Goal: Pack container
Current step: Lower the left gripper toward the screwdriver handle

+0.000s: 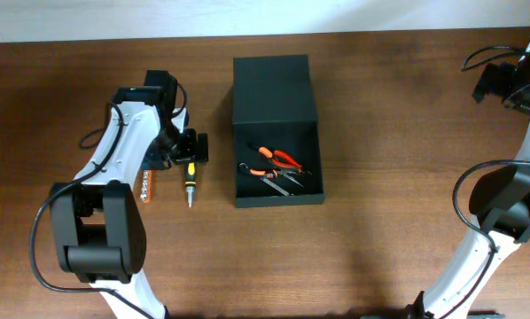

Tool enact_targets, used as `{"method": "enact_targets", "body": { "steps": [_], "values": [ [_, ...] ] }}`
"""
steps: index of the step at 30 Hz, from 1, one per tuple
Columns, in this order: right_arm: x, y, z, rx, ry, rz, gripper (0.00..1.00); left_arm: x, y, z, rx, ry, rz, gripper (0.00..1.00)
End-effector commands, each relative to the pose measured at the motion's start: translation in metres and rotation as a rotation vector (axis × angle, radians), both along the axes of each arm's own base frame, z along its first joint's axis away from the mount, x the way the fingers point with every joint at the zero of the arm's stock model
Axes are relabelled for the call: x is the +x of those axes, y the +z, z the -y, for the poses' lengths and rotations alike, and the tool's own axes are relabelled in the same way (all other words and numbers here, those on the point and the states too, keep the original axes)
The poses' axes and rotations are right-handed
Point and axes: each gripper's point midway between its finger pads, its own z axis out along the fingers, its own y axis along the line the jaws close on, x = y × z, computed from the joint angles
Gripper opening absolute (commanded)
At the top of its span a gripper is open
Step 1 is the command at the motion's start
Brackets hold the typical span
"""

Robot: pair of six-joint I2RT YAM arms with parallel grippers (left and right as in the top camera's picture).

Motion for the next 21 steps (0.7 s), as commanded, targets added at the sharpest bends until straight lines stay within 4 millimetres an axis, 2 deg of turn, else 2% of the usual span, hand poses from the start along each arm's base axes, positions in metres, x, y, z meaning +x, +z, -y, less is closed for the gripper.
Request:
{"method": "enact_targets", "body": {
  "steps": [1, 4, 7, 12, 21],
  "values": [
    [-0.005, 0.010, 0.005, -0.023, -0.005, 0.012, 0.99, 0.004, -0.003, 0.009, 0.011, -0.017, 0.012, 0.99],
    [-0.005, 0.010, 0.005, -0.023, -0.005, 0.012, 0.99, 0.006, -0.003, 0.017, 0.027, -0.046, 0.025, 0.99],
    [-0.005, 0.010, 0.005, -0.023, -0.005, 0.012, 0.99, 0.006, -0.003, 0.016, 0.092, -0.073, 0.033, 0.99],
    [-0.005, 0.010, 0.005, -0.023, -0.005, 0.012, 0.99, 0.010, -0.003, 0.026, 0.091, -0.094, 0.056, 0.99],
    [-0.005, 0.010, 0.005, -0.023, -0.005, 0.012, 0.99, 0.015, -0.008, 0.024, 0.093, -0.088, 0.064, 0.99]
  ]
}}
